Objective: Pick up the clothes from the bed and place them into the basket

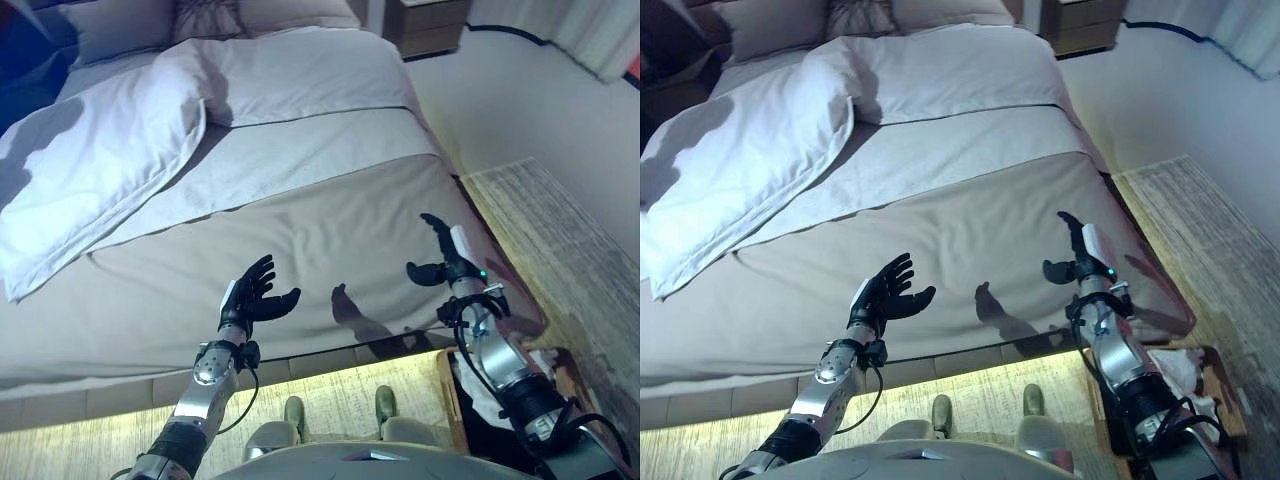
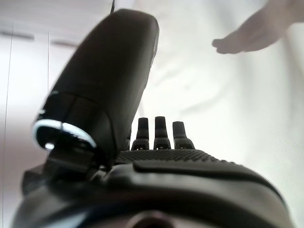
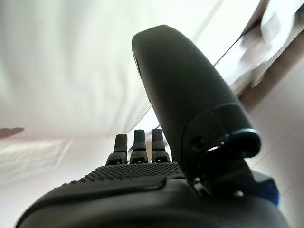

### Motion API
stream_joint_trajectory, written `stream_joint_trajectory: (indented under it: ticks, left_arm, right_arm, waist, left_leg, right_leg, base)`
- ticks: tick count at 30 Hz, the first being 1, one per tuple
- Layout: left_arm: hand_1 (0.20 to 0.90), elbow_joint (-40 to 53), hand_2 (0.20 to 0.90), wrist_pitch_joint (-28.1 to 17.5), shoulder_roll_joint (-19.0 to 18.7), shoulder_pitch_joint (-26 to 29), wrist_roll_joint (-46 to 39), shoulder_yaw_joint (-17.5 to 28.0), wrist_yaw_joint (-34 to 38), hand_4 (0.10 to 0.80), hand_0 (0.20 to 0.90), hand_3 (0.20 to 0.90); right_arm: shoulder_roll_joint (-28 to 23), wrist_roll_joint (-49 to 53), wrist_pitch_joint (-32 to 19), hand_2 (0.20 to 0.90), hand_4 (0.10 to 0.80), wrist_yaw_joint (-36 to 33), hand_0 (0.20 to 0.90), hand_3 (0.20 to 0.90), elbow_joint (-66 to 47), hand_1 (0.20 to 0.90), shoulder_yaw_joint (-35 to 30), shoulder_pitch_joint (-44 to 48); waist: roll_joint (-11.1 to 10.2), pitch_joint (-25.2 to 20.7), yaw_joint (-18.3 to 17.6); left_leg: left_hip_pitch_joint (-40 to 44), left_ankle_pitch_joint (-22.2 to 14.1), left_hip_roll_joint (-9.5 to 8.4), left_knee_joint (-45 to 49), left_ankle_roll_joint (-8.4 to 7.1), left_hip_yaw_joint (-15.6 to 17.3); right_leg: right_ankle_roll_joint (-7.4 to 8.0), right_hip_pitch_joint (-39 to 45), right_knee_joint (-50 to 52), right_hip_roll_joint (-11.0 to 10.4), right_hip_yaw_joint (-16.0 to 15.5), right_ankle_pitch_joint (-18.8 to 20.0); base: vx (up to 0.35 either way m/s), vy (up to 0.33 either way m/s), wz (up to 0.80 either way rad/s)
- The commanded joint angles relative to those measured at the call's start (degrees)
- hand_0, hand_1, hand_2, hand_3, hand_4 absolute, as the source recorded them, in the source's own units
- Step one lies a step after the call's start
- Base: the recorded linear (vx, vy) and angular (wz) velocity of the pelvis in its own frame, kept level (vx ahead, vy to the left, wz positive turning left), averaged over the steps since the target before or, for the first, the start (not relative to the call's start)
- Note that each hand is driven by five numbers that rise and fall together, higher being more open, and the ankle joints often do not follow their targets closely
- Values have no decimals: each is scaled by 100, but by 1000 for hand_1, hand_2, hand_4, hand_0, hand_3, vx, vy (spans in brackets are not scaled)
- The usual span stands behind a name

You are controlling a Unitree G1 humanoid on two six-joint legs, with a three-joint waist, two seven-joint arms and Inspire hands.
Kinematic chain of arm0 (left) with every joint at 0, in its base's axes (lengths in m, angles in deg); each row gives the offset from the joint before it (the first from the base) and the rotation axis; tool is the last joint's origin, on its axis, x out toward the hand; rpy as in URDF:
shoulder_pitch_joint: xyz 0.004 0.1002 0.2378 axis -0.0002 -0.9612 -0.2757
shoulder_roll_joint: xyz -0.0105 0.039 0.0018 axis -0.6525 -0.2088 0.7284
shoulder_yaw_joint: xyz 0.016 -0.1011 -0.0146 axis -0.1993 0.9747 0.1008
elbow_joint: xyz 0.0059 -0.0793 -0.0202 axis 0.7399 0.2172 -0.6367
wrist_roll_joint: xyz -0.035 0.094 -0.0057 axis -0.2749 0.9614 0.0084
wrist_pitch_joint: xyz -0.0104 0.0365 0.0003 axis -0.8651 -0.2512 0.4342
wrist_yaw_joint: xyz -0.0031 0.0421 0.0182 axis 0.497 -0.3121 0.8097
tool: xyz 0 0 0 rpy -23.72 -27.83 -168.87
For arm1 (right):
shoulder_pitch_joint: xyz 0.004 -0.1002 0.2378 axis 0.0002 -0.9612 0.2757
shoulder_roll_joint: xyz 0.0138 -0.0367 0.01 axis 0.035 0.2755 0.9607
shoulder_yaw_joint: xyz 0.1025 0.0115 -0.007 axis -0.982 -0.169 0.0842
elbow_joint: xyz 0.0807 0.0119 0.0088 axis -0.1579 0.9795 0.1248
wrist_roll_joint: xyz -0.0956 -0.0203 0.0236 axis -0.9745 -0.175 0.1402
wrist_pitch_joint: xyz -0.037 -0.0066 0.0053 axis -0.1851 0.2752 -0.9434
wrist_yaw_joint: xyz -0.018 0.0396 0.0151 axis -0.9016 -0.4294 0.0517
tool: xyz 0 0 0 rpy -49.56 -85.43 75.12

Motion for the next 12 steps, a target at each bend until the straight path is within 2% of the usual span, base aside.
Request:
stream_joint_trajectory:
  ticks: [1,8,12]
  left_arm:
    - [900,277,900,-480,-330,129,-84,119,-46,800,900,900]
    - [900,536,900,-354,-514,-128,-37,281,-254,800,900,900]
    - [900,456,900,-330,-583,-189,31,340,-363,800,900,900]
  right_arm:
    - [32,-192,-413,900,800,-274,900,900,-126,900,-34,293]
    - [128,-156,-329,900,800,-245,900,900,-271,900,137,50]
    - [65,-15,-290,900,800,-161,900,900,-325,900,165,16]
  waist:
    - [-406,-469,135]
    - [-457,-416,387]
    - [-479,-424,423]
  left_leg:
    - [-6,-601,-161,86,127,-331]
    - [2,-525,-139,54,126,-485]
    - [5,-507,-124,44,114,-479]
  right_leg:
    - [-10,228,95,-201,-210,-463]
    - [23,393,77,-268,-538,-495]
    - [41,428,59,-273,-600,-494]
  base:
    - [35,-11,28]
    - [43,-17,27]
    - [31,-14,12]
